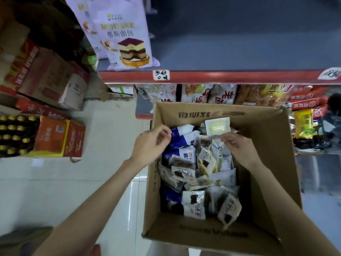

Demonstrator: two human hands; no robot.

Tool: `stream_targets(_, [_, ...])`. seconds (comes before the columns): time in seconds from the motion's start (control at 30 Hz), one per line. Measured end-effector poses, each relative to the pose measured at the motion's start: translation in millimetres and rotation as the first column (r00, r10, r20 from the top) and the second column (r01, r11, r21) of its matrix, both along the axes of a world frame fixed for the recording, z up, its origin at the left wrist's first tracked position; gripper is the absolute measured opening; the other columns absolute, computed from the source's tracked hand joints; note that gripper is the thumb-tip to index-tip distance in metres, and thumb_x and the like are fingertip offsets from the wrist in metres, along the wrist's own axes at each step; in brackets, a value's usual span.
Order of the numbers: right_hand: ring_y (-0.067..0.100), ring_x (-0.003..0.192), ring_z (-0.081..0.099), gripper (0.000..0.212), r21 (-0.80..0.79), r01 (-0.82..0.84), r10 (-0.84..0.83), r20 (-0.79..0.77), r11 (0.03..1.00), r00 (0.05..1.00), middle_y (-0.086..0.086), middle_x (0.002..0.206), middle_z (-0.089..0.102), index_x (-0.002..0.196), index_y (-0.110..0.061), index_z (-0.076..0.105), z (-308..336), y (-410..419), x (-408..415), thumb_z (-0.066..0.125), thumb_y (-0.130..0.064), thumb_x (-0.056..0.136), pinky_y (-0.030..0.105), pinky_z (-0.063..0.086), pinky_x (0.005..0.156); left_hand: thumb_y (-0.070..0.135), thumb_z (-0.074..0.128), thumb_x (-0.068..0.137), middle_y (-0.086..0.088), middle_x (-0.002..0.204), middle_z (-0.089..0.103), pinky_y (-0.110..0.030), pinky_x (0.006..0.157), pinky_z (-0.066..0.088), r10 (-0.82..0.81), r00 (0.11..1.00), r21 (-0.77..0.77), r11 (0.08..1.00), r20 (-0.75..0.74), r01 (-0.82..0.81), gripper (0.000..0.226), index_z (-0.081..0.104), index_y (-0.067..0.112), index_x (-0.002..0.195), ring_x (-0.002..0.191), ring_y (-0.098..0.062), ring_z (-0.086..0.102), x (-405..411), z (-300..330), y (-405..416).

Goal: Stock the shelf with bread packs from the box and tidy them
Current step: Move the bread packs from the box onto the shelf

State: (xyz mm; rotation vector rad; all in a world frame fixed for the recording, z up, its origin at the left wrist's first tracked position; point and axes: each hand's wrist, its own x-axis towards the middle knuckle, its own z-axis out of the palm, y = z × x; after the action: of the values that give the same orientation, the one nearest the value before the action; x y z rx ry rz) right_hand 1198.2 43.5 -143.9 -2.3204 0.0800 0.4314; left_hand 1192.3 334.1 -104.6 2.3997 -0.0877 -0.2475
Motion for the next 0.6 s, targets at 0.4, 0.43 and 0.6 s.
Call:
stream_targets(0.4, [0.037, 0.096, 0.058, 0.032, -0.204, 0.098, -0.143, -0.217, 0.974, 0.966, 0.017, 0.102, 0.058, 0.101, -0.004, 0.059, -140.3, -18.4, -33.5, 0.061, -0.032, 0.087, 0.037, 0.049, 0.072, 0.013, 0.057, 0.088, -0.002, 0.146, 0.033, -0.033, 0.102, 0.038, -0.346, 0.906, 0.271, 0.873, -0.244, 0.406, 0.057, 0.038, 0.020, 0.140, 0.134, -0.022, 0.030, 7.3, -159.8, -108.2])
stream_targets(0.43, [0.034, 0.087, 0.058, 0.025, -0.212, 0.138, -0.180, -0.188, 0.967, 0.966, 0.016, 0.093, 0.057, 0.089, -0.002, 0.059, -143.7, -22.4, -34.2, 0.059, -0.027, 0.089, 0.034, 0.044, 0.066, 0.011, 0.057, 0.087, -0.002, 0.148, 0.032, -0.035, 0.104, 0.037, -0.417, 0.883, 0.275, 0.841, -0.218, 0.465, 0.058, 0.038, 0.019, 0.141, 0.135, -0.022, 0.029, 11.4, -165.6, -118.6])
stream_targets(0.6, [0.020, 0.067, 0.043, 0.039, -0.143, 0.140, -0.166, -0.193, 0.980, 0.967, -0.002, 0.068, 0.036, 0.060, -0.017, 0.036, -140.4, -47.8, -37.1, 0.059, -0.022, 0.090, 0.025, 0.030, 0.058, 0.008, 0.057, 0.085, 0.001, 0.153, 0.025, -0.036, 0.109, 0.028, -0.542, 0.783, 0.339, 0.707, -0.305, 0.621, 0.063, 0.035, 0.019, 0.143, 0.141, -0.020, 0.021, 25.1, -184.3, -156.5])
